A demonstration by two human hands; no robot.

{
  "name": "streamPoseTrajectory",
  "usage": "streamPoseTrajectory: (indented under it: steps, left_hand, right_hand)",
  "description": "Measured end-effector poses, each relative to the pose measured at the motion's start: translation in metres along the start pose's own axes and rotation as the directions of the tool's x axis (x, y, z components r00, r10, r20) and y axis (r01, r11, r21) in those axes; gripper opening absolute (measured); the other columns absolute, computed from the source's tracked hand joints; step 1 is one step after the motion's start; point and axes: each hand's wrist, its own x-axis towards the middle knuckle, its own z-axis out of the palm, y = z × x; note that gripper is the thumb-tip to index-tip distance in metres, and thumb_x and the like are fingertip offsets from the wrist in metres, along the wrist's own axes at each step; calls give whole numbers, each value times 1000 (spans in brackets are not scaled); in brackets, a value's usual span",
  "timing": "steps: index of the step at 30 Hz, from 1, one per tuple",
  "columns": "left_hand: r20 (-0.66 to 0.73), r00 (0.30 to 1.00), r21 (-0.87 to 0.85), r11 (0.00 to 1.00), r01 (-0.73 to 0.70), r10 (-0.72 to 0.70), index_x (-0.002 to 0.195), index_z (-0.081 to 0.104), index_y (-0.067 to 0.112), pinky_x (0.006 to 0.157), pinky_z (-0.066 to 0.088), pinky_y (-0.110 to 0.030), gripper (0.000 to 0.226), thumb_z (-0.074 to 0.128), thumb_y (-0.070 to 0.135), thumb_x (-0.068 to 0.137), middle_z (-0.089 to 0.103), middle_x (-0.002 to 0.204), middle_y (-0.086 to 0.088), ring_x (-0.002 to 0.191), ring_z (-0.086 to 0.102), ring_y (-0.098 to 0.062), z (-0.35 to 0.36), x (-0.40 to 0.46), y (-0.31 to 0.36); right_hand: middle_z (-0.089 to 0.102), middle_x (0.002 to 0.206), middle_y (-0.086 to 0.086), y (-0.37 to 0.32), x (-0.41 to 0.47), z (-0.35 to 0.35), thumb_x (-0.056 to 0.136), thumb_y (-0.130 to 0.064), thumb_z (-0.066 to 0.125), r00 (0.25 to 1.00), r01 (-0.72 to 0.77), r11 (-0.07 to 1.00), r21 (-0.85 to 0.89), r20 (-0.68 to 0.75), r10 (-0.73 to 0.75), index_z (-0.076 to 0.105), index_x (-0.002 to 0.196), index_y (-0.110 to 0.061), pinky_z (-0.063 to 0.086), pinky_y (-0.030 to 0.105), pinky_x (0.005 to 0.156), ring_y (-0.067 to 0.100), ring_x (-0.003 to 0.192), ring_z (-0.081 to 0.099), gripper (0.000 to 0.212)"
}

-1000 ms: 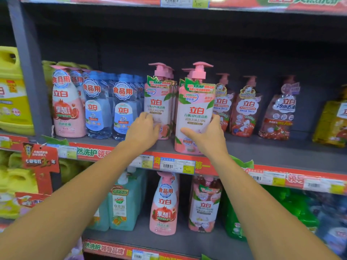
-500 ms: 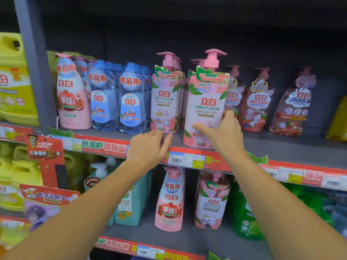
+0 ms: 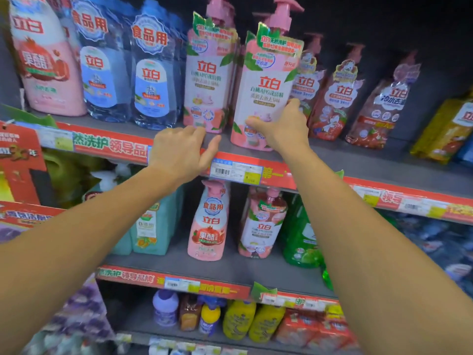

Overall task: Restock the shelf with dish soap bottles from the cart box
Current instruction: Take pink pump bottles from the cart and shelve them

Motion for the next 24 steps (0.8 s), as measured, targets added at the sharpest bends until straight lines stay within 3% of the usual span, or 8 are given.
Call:
streamPoseTrajectory:
  steps: [11, 17, 21, 24]
  left_hand:
    - [-175, 984, 3, 1000, -18, 18, 61, 58, 8, 47, 32, -28, 49, 41, 42, 93, 58, 54, -11, 45, 56, -30, 12, 2, -5]
    - [-171, 985, -25, 1000, -16, 11, 63, 58, 7, 49, 36, -29, 52, 38, 45, 93, 59, 54, -12, 46, 56, -30, 16, 1, -3]
    - [-110, 994, -36, 999, -11, 7, 65, 59, 7, 49, 36, -30, 54, 36, 47, 92, 59, 54, -13, 45, 56, -30, 17, 4, -3]
    - [-57, 998, -37, 999, -14, 12, 70, 62, 6, 51, 39, -31, 55, 35, 48, 92, 60, 56, -13, 47, 58, -31, 17, 3, -5]
  right_hand:
    - [52, 136, 13, 0, 35, 33, 78, -34, 83, 999, -31, 999, -23, -21, 30, 39, 131, -4, 47, 43, 101, 30, 121, 55, 75]
    - [58, 130, 14, 2, 49, 46, 77, -41, 81, 998, -68, 992, -107, -8, 67, 45, 131, -1, 48, 38, 94, 29, 117, 57, 76]
    - [63, 111, 16, 1, 50, 49, 67, -53, 77, 996, -79, 982, -172, 16, 83, 56, 114, -2, 47, 34, 77, 27, 106, 62, 73]
    - [56, 135, 19, -5, 34, 44, 90, -53, 64, 987, -108, 951, -291, 86, 138, 47, 134, 1, 45, 39, 93, 34, 123, 55, 72]
